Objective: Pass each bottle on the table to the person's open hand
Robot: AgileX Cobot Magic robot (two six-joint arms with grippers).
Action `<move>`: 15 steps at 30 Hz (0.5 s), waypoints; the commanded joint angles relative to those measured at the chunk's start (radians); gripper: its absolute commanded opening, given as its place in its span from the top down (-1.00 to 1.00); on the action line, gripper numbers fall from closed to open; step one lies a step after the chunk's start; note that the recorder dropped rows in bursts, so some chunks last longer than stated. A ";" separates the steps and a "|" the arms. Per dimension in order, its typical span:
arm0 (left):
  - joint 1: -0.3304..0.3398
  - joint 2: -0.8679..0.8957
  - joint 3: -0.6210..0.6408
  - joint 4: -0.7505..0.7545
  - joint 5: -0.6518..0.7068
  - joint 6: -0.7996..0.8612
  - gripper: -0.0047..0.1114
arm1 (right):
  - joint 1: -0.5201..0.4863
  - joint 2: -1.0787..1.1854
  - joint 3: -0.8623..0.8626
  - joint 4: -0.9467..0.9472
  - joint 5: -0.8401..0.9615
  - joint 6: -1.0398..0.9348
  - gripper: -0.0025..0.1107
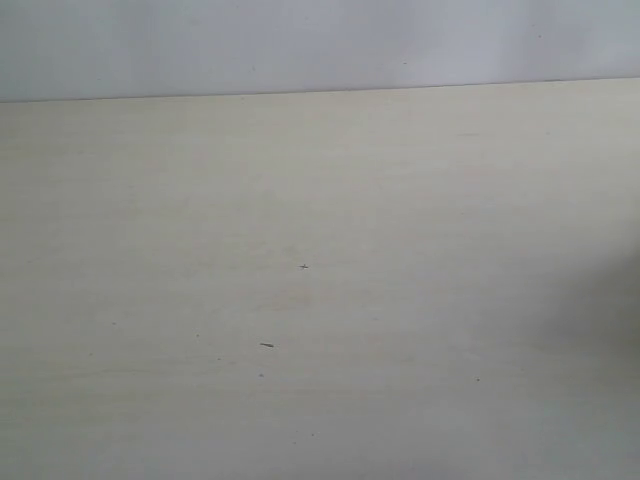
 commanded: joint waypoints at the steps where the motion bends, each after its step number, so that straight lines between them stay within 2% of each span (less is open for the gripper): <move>1: 0.004 -0.003 0.070 -0.003 -0.077 -0.007 0.90 | -0.006 -0.005 0.005 0.002 -0.004 -0.005 0.96; 5: 0.004 -0.003 0.147 -0.007 -0.160 -0.056 0.90 | -0.006 -0.005 0.005 0.002 -0.004 -0.005 0.96; 15: 0.004 -0.003 0.193 0.000 -0.167 -0.088 0.90 | -0.006 -0.005 0.005 0.002 -0.004 -0.005 0.96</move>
